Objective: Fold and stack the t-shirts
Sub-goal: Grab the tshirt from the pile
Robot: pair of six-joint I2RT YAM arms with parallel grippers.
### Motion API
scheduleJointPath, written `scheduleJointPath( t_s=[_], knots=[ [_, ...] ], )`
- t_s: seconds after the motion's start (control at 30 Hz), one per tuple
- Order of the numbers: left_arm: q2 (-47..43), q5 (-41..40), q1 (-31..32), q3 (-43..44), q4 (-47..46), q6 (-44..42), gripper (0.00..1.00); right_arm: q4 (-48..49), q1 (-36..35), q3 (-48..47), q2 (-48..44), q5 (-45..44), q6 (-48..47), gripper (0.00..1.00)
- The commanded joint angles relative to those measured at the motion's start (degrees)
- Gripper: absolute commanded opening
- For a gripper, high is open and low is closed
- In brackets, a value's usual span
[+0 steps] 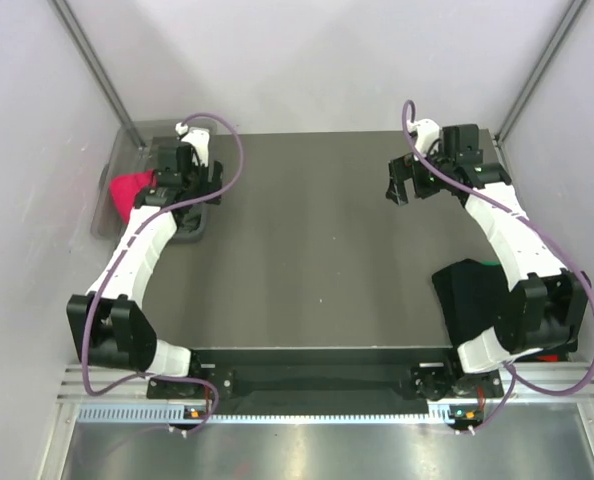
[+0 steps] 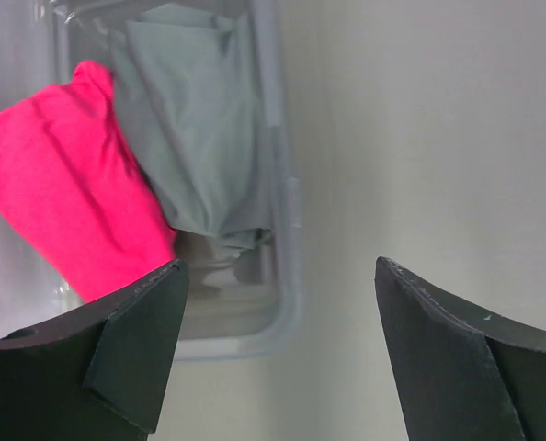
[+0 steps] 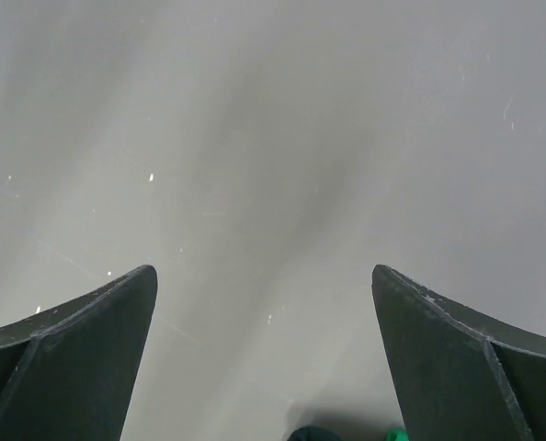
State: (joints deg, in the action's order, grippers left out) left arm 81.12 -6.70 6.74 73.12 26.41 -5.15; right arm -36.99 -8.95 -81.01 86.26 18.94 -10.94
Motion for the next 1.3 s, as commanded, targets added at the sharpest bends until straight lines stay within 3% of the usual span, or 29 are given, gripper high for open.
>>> scheduleJointPath(
  t_s=[0.0,0.23,0.5,0.6,0.67,0.83,1.0,1.03,1.1,1.13,1.17,1.27],
  knots=[
    [3.07,-1.66,-2.34,-0.53,-6.11,-3.73,0.87,4.82,-2.12,-0.28,1.19,-1.79,-1.1,1.0],
    [17.3,1.42,-9.45,6.41,-7.78,-3.47,0.78,5.18,-3.35,2.35,1.28,1.8,-6.55,1.0],
    [32.33,3.53,-11.31,19.15,-7.7,-3.03,0.72,5.44,-3.71,5.86,-1.97,4.7,-7.43,1.0],
    [37.69,4.58,-11.4,24.34,-5.68,-2.5,0.65,6.05,-3.71,7.62,-3.37,4.7,-8.04,1.0],
    [40.76,5.02,-11.49,27.23,-4.45,-1.89,0.53,6.49,-3.71,8.68,-4.16,3.05,-8.74,1.0],
    [42.89,4.86,-11.66,29.09,-3.83,-0.92,0.47,6.85,-3.79,9.04,-5.49,-0.04,-9.71,1.0],
    [42.36,3.98,-11.58,28.83,-3.04,-1.79,0.5,6.23,-3.79,8.68,-6.36,0.84,-9.54,1.0],
    [42.45,3.8,-11.58,29.0,-2.69,-2.06,0.47,6.23,-3.79,8.68,-6.63,0.92,-9.45,1.0],
    [42.45,2.84,-11.58,29.27,-2.33,-2.93,0.29,6.06,-3.79,8.85,-6.63,1.19,-9.37,1.0],
    [42.28,2.48,-11.66,29.53,-2.07,-3.11,0.05,6.06,-3.79,8.94,-6.8,1.27,-9.36,1.0],
    [41.93,2.05,-11.58,29.45,-1.89,-3.29,0.0,6.06,-3.88,9.03,-7.24,1.36,-9.62,0.99],
    [38.95,2.48,-11.66,28.4,0.12,-2.68,0.0,5.88,-3.79,8.77,-8.12,-2.38,-11.2,1.0]
  ],
)
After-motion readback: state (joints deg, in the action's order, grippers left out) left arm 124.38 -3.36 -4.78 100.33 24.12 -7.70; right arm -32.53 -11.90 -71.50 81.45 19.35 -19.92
